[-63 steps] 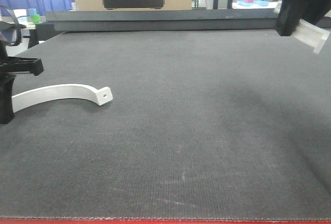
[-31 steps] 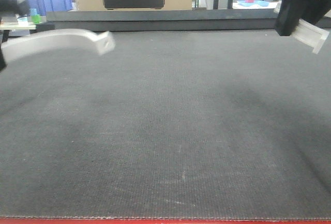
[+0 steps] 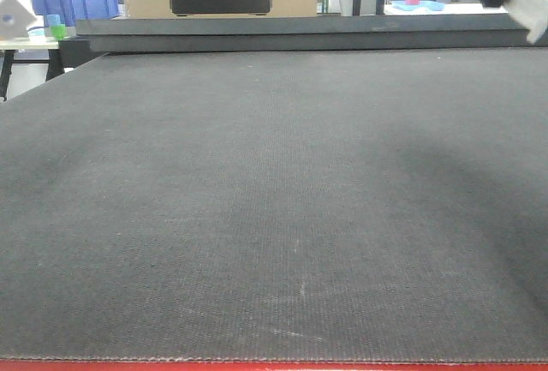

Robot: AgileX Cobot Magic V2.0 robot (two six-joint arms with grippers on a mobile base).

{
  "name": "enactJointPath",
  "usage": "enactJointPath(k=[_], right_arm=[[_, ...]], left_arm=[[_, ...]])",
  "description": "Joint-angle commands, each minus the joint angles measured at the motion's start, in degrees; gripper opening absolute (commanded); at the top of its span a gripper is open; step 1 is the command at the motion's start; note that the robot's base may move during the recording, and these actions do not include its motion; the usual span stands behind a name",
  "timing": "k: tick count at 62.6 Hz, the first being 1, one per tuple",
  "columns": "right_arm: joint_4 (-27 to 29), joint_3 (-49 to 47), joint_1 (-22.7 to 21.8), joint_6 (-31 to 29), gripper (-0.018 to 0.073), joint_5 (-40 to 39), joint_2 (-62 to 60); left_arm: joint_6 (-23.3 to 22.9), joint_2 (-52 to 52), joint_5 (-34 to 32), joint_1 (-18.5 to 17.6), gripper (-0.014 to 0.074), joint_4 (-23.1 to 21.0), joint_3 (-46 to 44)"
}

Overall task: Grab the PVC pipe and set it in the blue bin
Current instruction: 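Close the left gripper on the pipe piece and lift it, then hold both pipe pieces raised above the table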

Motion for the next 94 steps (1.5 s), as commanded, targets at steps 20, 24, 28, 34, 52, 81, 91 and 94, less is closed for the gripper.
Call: enactJointPath(k=[20,24,28,34,52,81,91,94], right_arm=[[-3.94,15.10,-2.17,0.19,-0.0165,-18.85,-13.45],[-3.94,17.51,-4.40,0.19,-0.0165,-20.25,-15.45],[-3.94,19.23,-7.20,0.19,-0.0165,-20.28,-16.90],[-3.30,19.61,-11.16,-2.32,-0.0165,-19.77,-18.06],[26.00,19.61,-17.82,-30.90,-0.0169,-20.24,-19.81],[25.56,35.44,-17.94,-32.23,-0.0163,-38.60,-42.25],[24.50,40.23,-17.94,-32.23,-0.0163,-38.05,-51.51],[24.50,40.41,-17.94,-32.23,-0.0163,-37.79,-54.25]], left_arm=[[0.18,-13.28,-11.20,3.58,-0.0111,-0.98,12.79],[0.18,-14.89,-12.41,4.65,-0.0111,-0.98,13.84],[0.18,-16.54,-12.76,5.59,-0.0111,-0.98,14.42],[0.21,-18.38,-12.55,6.16,-0.0111,-0.82,14.68],[0.30,-19.14,-12.76,6.16,-0.0111,0.36,14.78],[0.46,-22.37,-17.62,6.16,-0.0111,-0.04,14.90],[0.46,-27.29,-18.05,6.16,-0.0111,0.10,14.90],[0.46,-28.90,-17.95,6.16,-0.0111,0.08,14.90]])
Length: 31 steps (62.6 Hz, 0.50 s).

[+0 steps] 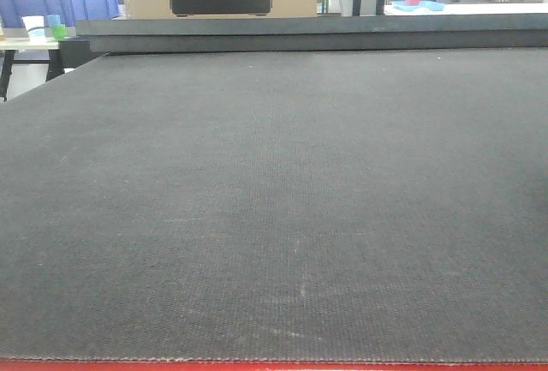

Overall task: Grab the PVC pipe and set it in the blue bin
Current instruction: 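Hold both pipe pieces raised above the table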

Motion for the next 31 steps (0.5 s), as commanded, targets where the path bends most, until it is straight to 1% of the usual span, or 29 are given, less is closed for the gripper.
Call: enactJointPath(k=[1,6,18,22,28,31], right_arm=[[-0.77,0.77,-0.20,-0.55,-0.0163,-1.52,-4.74],[-0.77,0.66,-0.20,-0.55,-0.0163,-2.99,-7.34],[-0.77,0.66,-0.20,-0.55,-0.0163,-10.98,-10.33],[-0.77,0.66,-0.20,-0.55,-0.0163,-10.87,-10.33],[-0.77,0.66,-0.10,-0.55,-0.0163,-7.92,-10.33],[-0.77,0.66,-0.10,-0.55,-0.0163,-6.06,-10.33]], left_arm=[[0.34,-2.87,-1.83,0.24,-0.0111,-0.33,-0.05],[0.34,-4.51,-2.36,0.24,-0.0111,-0.33,-0.05],[0.34,-6.15,-5.30,0.24,-0.0111,-0.21,-0.05],[0.34,-6.15,-3.76,0.24,-0.0111,1.16,-0.05],[0.34,-6.49,-1.51,0.24,-0.0111,3.14,0.08],[0.34,-6.92,-1.77,0.24,-0.0111,3.54,0.66]])
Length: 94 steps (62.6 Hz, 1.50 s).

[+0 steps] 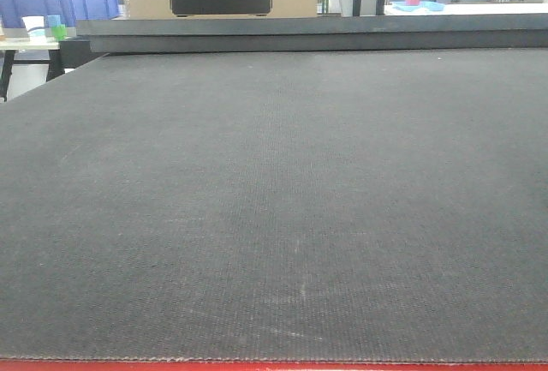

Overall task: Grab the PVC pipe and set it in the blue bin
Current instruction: 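Hold both pipe pieces raised above the table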

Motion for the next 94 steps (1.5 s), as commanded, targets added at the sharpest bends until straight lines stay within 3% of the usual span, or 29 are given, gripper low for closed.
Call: enactJointPath(k=[1,28,36,94], right_arm=[[-0.18,0.06,-0.10,-0.55,-0.0163,2.15,-0.29],[-0.18,0.06,-0.10,-0.55,-0.0163,4.74,-0.29],[-0.18,0.06,-0.10,-0.55,-0.0163,4.74,-0.29],[-0.18,0.06,-0.10,-0.55,-0.0163,4.88,-0.29]], left_arm=[[0.34,-1.03,-0.61,0.24,-0.0111,0.84,0.60],[0.34,-7.33,-8.81,0.24,-0.0111,2.00,8.10],[0.44,-7.56,-8.78,0.24,-0.0111,6.37,8.10],[0.44,-7.56,-8.02,0.24,-0.0111,6.37,8.14]])
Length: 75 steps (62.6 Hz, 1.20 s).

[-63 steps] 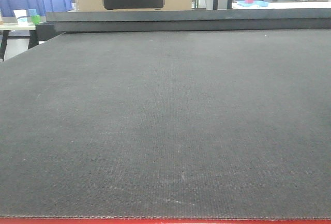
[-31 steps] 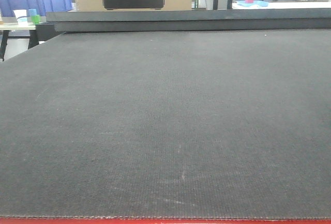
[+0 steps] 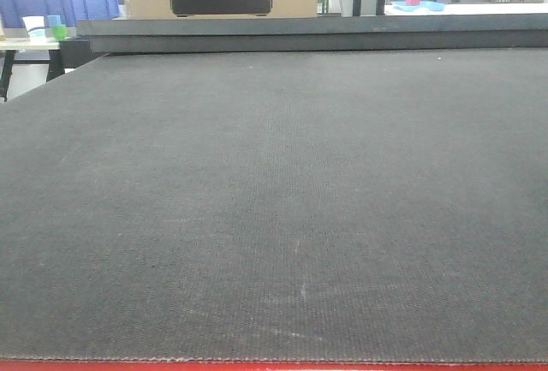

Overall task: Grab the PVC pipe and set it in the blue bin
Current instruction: 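Hold both pipe pieces raised above the table, then drive the base along the red table carrying both pieces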

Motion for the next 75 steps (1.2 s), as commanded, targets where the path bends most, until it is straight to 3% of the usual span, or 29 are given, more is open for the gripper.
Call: enactJointPath(k=[1,75], right_arm=[[-0.18,0.06,-0.10,-0.45,-0.0163,-1.15,-0.29],[-0.18,0.06,-0.10,-0.45,-0.0163,-1.15,-0.29]], left_arm=[[0.05,-0.34,-1.22,0.24,-0.0111,0.03,-0.03],[0.05,-0.34,-1.22,0.24,-0.0111,0.03,-0.03]])
